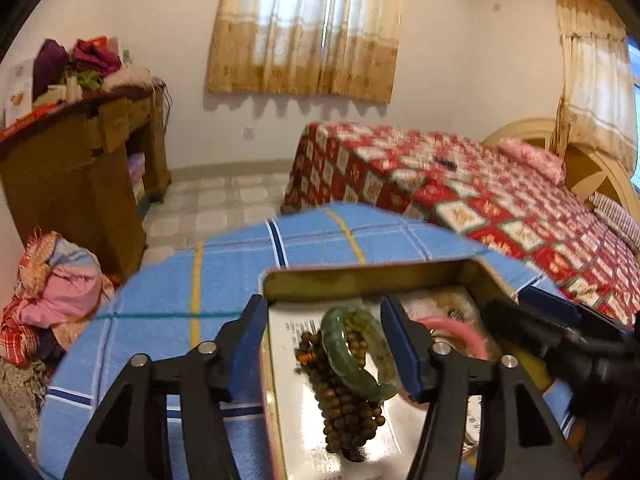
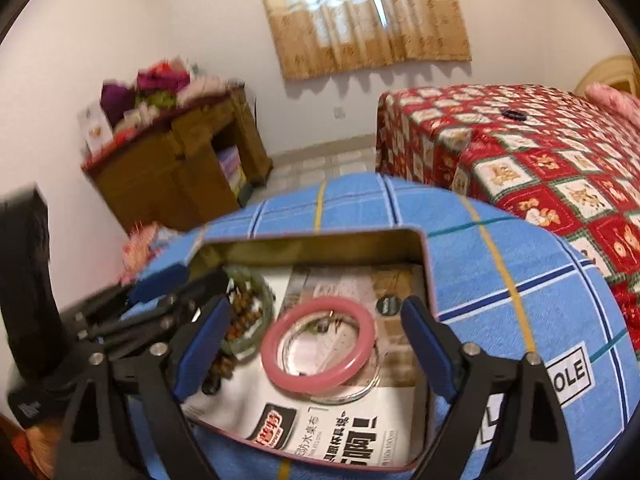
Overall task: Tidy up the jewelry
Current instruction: 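Withdraw both tools from the tin toward the remaining jewelry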
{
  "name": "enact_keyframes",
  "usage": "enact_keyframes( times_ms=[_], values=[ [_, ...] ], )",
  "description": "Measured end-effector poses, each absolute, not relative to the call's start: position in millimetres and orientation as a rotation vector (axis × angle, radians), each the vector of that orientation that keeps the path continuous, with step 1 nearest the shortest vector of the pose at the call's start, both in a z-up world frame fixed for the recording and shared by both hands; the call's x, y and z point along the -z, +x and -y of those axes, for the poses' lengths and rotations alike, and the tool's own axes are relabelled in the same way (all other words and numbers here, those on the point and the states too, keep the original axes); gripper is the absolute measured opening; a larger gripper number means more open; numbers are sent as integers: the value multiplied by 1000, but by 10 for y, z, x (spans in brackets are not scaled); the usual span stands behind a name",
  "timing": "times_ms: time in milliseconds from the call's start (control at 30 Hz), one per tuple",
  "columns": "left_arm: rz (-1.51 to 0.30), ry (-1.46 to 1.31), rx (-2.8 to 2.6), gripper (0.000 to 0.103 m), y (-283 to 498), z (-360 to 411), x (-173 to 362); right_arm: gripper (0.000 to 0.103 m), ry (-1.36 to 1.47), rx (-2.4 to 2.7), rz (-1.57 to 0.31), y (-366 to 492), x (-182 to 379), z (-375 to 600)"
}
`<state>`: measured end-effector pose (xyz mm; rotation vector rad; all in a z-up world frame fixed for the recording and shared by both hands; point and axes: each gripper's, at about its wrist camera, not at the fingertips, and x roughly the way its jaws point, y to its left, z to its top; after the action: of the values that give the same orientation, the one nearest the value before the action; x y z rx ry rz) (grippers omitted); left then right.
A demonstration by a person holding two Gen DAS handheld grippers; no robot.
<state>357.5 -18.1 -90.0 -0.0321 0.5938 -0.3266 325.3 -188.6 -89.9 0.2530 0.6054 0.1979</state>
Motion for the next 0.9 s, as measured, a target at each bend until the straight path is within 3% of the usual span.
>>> enact_keyframes(
  times_ms=[333, 900],
  values=[
    [-605, -49, 216, 61, 2957, -278, 742, 90, 262, -93, -551, 2803, 559, 2089],
    [-689, 21, 275, 61, 1852, -231, 888, 90, 302, -64, -648, 1611, 792, 2217]
  ],
)
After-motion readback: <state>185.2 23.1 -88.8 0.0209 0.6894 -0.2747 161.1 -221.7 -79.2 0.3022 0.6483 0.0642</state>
